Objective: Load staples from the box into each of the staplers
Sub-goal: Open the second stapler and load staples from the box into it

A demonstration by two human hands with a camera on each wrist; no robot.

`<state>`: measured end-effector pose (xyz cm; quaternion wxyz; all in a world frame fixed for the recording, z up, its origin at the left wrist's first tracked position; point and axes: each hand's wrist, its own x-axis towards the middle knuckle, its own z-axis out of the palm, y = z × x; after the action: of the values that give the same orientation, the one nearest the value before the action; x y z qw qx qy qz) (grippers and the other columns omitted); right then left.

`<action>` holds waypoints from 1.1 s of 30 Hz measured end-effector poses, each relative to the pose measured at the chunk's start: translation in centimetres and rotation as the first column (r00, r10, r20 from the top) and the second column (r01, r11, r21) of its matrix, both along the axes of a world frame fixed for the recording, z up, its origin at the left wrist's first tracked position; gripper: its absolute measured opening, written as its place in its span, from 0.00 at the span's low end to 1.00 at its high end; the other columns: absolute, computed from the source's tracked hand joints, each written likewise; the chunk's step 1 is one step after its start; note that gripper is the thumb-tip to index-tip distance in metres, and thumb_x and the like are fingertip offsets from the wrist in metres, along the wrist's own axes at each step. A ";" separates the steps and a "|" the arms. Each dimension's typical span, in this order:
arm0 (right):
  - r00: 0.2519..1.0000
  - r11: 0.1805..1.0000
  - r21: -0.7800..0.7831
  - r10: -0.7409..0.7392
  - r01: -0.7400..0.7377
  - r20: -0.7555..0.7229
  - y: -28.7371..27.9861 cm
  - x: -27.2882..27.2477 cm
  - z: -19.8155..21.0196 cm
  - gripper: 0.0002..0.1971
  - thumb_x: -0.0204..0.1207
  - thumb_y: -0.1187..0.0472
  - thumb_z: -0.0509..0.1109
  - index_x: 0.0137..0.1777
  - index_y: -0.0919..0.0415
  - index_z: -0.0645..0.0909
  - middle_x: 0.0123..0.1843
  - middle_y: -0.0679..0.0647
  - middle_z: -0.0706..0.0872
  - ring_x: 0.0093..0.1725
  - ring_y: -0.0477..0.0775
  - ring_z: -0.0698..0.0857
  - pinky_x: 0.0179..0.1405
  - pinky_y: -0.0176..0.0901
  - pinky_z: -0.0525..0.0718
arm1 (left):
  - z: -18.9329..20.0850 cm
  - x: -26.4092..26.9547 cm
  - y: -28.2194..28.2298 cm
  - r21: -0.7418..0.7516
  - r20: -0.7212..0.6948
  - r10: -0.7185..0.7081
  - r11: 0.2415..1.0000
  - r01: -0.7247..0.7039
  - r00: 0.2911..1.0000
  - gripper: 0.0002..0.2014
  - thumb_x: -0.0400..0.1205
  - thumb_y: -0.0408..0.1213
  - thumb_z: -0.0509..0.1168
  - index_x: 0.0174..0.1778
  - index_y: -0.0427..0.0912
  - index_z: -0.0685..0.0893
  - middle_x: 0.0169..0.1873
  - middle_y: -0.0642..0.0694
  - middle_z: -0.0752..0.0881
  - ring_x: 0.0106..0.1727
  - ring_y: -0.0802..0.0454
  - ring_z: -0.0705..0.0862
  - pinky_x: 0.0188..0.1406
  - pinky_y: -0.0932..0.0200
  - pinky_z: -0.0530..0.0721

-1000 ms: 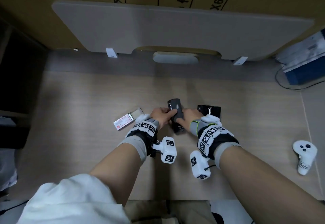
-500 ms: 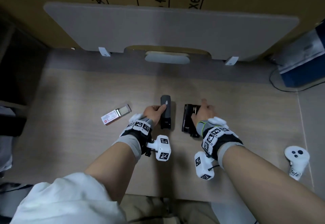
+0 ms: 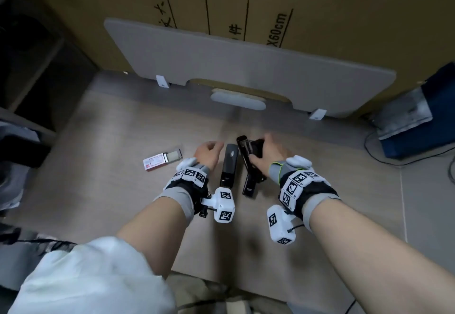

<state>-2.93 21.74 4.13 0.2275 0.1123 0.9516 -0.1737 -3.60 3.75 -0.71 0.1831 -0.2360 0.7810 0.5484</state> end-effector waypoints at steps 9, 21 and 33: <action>0.943 0.943 -0.027 0.333 -0.332 0.020 -12.5 -0.3 0.1 0.23 0.70 0.39 0.73 0.60 0.50 0.76 0.55 0.53 0.89 0.54 0.61 0.86 0.46 0.46 0.81 | -1.5 1.6 -10.6 0.254 0.159 0.166 0.946 -0.202 0.973 0.09 0.87 0.35 0.62 0.49 0.33 0.82 0.41 0.33 0.87 0.25 0.49 0.87 0.27 0.59 0.88; 0.938 0.916 -0.401 0.129 0.011 0.320 -20.0 2.2 -6.4 0.18 0.82 0.48 0.53 0.68 0.46 0.75 0.58 0.54 0.87 0.47 0.62 0.90 0.58 0.58 0.84 | -5.5 1.6 -21.3 0.246 0.313 0.433 0.823 -0.513 0.845 0.08 0.89 0.33 0.58 0.48 0.37 0.80 0.30 0.39 0.86 0.18 0.53 0.84 0.19 0.62 0.86; 0.920 0.709 -0.618 -0.112 0.340 0.377 -20.2 3.5 -8.0 0.17 0.85 0.63 0.56 0.61 0.38 0.77 0.44 0.51 0.87 0.45 0.55 0.87 0.49 0.46 0.84 | -5.3 1.6 -20.5 0.305 0.345 0.501 0.740 -0.599 0.794 0.15 0.88 0.44 0.61 0.41 0.37 0.79 0.16 0.48 0.81 0.19 0.53 0.81 0.22 0.61 0.83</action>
<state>0.54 1.50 -3.86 0.3761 0.1657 0.7541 -0.5122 -1.96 -16.75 -5.96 0.1489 -0.4795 0.5183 0.6923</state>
